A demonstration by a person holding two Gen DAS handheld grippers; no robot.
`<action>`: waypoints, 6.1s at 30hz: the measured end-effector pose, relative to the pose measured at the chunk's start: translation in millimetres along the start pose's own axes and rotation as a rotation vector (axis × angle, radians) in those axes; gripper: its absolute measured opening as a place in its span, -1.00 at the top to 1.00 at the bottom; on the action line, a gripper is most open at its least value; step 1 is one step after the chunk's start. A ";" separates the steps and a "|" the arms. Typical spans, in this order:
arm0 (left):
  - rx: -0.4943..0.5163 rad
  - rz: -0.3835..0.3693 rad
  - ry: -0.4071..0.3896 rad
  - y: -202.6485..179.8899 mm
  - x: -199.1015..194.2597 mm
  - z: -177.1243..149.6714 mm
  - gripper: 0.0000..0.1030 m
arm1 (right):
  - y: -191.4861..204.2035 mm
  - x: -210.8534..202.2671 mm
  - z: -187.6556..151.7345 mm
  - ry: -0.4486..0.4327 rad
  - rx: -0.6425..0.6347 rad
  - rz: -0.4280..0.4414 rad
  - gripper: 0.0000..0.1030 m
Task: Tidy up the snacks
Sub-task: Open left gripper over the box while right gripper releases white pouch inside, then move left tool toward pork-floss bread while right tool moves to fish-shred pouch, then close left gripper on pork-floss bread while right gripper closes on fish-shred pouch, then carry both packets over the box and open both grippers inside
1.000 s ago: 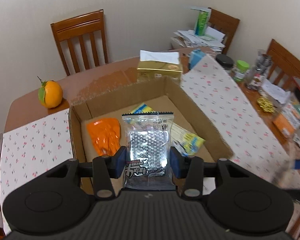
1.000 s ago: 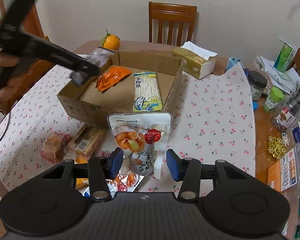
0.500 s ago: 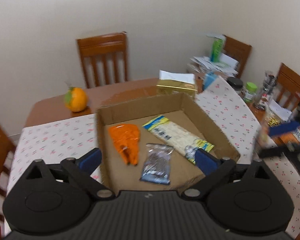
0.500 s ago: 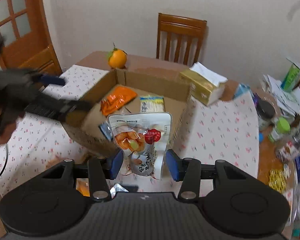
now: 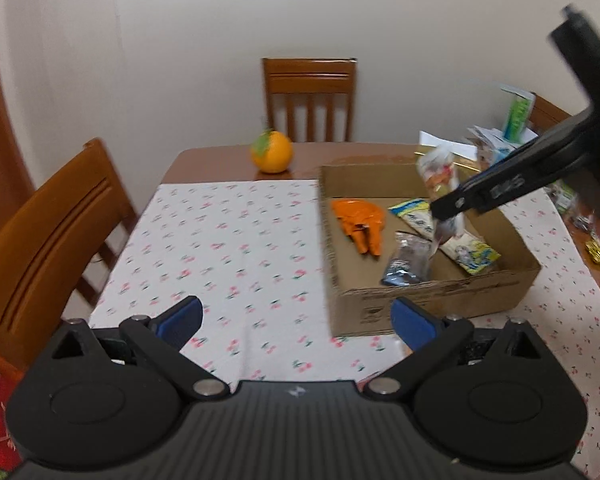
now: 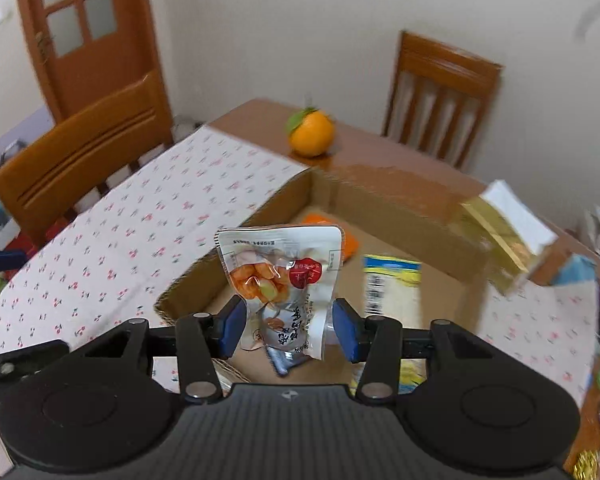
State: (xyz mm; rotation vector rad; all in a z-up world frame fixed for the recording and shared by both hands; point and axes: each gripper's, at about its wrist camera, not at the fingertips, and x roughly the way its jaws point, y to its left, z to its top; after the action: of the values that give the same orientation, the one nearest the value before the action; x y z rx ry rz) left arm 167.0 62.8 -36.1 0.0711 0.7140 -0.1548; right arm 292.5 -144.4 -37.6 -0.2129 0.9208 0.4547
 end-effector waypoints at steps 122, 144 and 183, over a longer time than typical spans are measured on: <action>0.108 -0.106 0.271 -66.1 81.0 -84.2 -0.54 | 23.8 -10.5 -244.6 0.138 0.428 -0.304 -0.82; 0.179 -0.141 0.285 -57.5 72.7 -71.7 -0.08 | 8.3 -27.6 -235.8 0.145 0.458 -0.300 -0.46; 0.235 -0.214 0.226 -42.5 8.2 -14.5 -0.08 | -29.2 -83.5 -114.4 -0.083 0.278 -0.194 -0.46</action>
State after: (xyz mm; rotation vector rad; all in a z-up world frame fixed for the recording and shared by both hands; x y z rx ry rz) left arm 156.7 21.6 -52.9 0.2396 0.9269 -0.4403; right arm 180.7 -236.1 -38.6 -0.0290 0.8618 0.1521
